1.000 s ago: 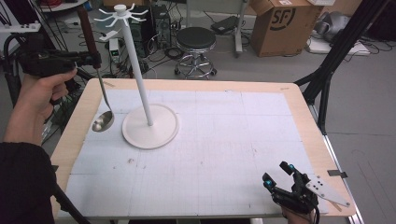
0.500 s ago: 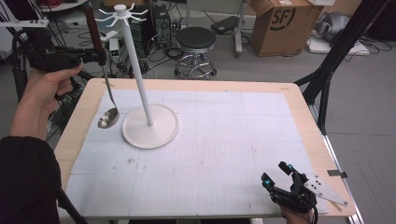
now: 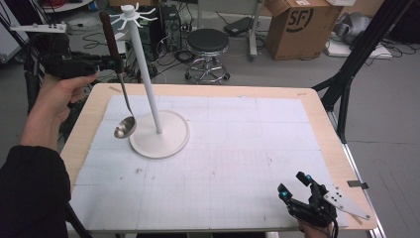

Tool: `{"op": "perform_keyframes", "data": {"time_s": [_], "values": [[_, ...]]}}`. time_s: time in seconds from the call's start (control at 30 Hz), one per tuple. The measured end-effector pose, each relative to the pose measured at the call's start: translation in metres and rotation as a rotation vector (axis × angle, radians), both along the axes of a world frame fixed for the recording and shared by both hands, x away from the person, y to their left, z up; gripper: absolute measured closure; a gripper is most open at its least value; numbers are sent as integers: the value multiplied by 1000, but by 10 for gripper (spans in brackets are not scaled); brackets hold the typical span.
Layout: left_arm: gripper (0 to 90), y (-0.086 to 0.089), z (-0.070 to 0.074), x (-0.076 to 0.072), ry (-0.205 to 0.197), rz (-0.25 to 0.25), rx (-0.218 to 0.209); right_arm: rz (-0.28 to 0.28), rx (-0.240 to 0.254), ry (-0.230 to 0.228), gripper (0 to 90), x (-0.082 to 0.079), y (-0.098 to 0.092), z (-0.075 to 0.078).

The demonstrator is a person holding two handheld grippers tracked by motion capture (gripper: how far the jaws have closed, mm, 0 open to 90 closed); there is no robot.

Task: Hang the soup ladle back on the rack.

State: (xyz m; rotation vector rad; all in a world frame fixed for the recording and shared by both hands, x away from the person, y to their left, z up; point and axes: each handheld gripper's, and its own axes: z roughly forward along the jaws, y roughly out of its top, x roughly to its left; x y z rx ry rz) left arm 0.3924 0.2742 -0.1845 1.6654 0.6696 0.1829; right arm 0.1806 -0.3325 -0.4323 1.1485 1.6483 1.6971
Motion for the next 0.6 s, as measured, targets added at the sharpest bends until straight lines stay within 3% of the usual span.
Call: {"op": "perform_keyframes", "data": {"time_s": [0.2,0.33,0.43,0.5,0.6], "values": [[737,-6,-5,0,-8,3,-8,0,-2,1,144,0,0,0],[733,-4,-11,-1,-23,10,-52,0,1,0,144,0,0,0],[725,0,-16,-1,-2,2,-105,0,-2,1,145,0,0,0],[717,2,-17,-1,0,3,-118,4,-5,0,145,-1,1,0],[631,5,-16,-4,-16,13,-140,5,-5,2,145,-1,1,1]]}}
